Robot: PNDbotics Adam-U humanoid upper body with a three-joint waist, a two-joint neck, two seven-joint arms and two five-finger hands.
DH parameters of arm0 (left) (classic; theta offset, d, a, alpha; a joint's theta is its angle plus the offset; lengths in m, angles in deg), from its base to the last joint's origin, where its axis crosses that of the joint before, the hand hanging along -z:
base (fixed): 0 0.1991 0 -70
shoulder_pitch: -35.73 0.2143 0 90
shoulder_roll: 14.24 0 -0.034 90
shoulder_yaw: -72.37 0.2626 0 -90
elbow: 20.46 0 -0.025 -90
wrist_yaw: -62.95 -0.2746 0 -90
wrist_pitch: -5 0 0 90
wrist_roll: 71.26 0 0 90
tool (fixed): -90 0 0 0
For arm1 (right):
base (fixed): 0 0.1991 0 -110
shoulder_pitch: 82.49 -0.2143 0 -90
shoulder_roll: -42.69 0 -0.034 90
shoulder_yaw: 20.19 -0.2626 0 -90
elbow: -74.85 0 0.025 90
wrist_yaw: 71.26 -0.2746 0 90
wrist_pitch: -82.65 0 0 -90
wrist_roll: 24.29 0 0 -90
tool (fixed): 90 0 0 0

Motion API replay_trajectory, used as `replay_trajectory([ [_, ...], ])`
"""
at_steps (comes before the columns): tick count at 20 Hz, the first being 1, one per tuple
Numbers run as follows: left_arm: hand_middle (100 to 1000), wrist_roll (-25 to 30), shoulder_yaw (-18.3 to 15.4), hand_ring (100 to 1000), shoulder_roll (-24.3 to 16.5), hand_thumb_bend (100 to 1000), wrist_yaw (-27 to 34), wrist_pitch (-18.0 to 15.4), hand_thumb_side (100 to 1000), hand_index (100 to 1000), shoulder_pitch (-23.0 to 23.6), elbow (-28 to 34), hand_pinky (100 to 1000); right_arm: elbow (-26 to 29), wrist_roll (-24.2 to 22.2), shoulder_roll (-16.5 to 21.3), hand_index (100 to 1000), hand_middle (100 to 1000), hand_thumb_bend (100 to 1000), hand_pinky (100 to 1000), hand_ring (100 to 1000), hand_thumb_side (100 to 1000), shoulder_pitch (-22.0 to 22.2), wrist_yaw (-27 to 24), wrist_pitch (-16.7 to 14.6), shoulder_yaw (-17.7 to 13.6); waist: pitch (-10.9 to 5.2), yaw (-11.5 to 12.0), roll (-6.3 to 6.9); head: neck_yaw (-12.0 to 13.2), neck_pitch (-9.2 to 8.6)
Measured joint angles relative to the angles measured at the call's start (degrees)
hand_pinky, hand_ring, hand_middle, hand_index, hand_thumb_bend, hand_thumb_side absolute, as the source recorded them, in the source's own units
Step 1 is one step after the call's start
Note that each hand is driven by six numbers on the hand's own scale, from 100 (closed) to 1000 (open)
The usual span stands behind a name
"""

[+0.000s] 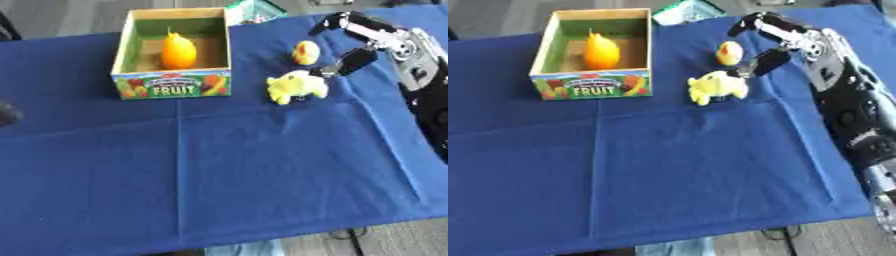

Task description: Pick up objects on the table and place them in the box.

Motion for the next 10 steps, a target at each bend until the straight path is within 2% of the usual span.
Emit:
replay_trajectory([
  [10,545,0.0,0.0,623,0.0,100,0.0,0.0,522,748,0.0,0.0,746,0.7,-6.5,0.5,820,747,554,905,879,344,0.9,-2.2,-1.8,1.1,-0.01,0.0,-0.03,0.0,0.0],
])
